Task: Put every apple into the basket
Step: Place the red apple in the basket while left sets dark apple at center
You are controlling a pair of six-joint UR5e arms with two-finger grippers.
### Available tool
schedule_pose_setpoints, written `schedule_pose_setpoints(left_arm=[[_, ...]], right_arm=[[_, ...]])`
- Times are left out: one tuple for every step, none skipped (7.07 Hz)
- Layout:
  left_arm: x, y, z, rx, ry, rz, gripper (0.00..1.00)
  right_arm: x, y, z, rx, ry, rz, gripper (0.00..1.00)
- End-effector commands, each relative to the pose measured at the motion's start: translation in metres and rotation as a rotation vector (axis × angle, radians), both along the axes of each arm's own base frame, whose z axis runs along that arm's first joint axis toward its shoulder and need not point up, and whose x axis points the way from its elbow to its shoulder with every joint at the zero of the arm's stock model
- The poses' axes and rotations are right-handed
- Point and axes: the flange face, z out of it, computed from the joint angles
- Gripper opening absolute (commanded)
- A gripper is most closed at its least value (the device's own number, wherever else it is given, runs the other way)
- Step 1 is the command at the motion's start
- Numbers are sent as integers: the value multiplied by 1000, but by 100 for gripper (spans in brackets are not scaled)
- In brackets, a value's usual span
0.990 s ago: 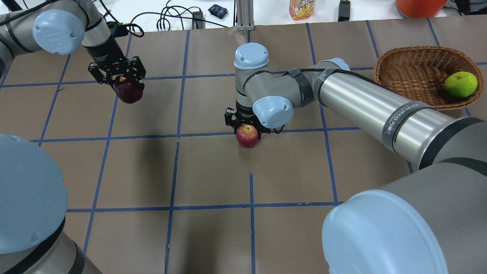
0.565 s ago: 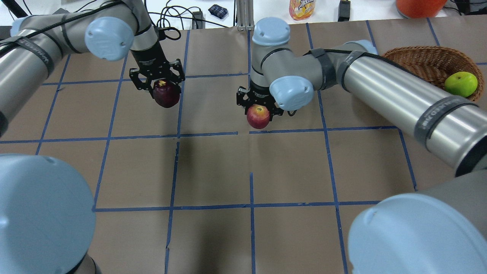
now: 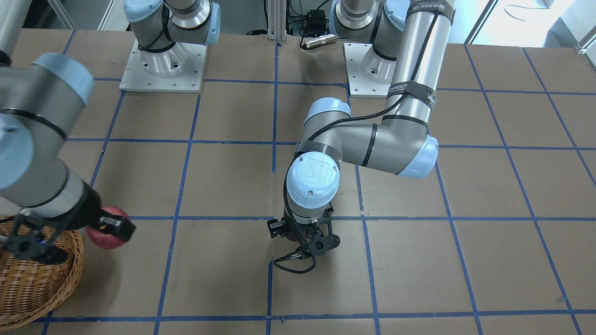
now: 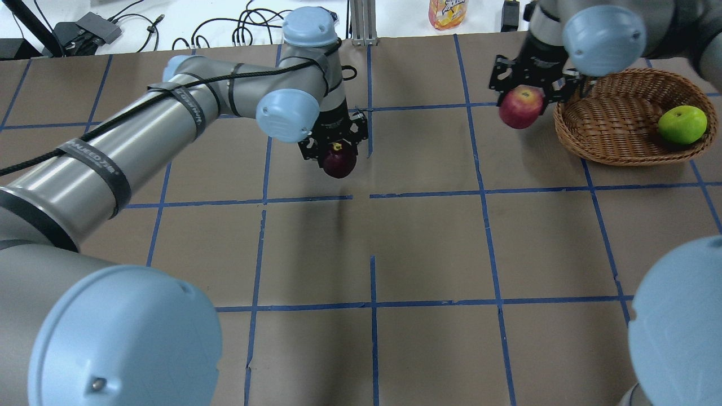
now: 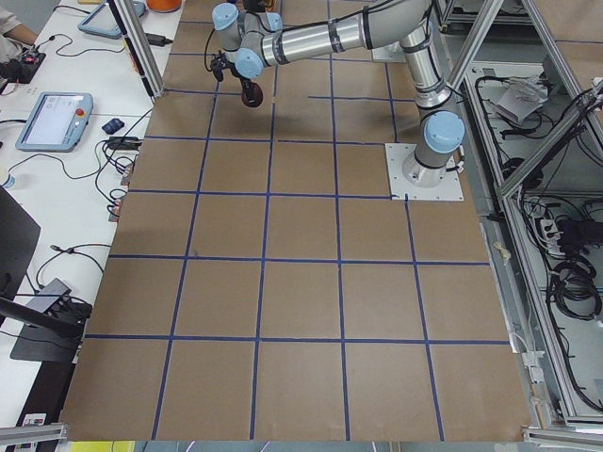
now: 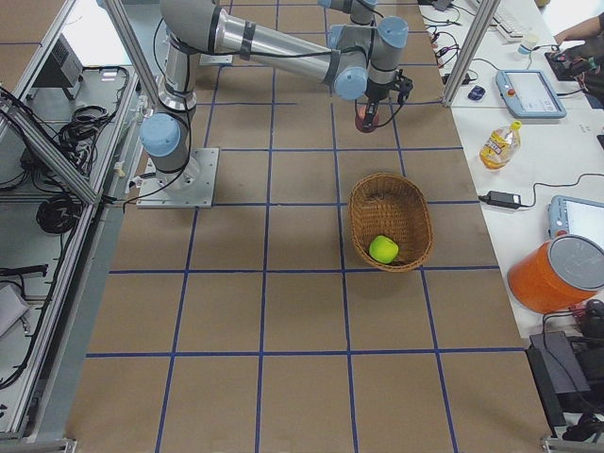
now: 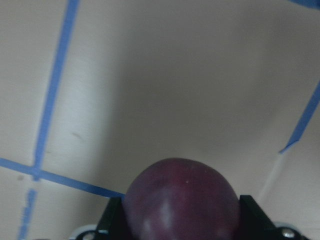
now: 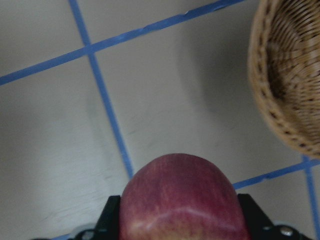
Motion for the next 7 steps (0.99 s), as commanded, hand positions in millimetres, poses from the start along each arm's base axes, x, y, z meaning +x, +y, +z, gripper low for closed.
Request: schedule_pose_setpoints(left_arm=[[-34,41,-37,71,32,39,39],[-33,47,-31,73,42,33,94],[-31,41,-28,64,47,37,100],[-31,34,-9,45,100,46,100],[-21,18,34,1,141,37,100],[-4,10,93,21,139,36,100],[19,16,138,95,147,-34,100]], right_arm=[[-119,-13,-14,6,32,142,0],[-160,-23,-41,3,36,137,0],[-183,-30,-66,-20,50,180,0],[-212,-37,-88,-34,108,221,0],[-223,-39,-108,-16,105,209,0],[-224,-38,-115,-10,106,209,0],[-224,-36,-117,3,109,211,0]])
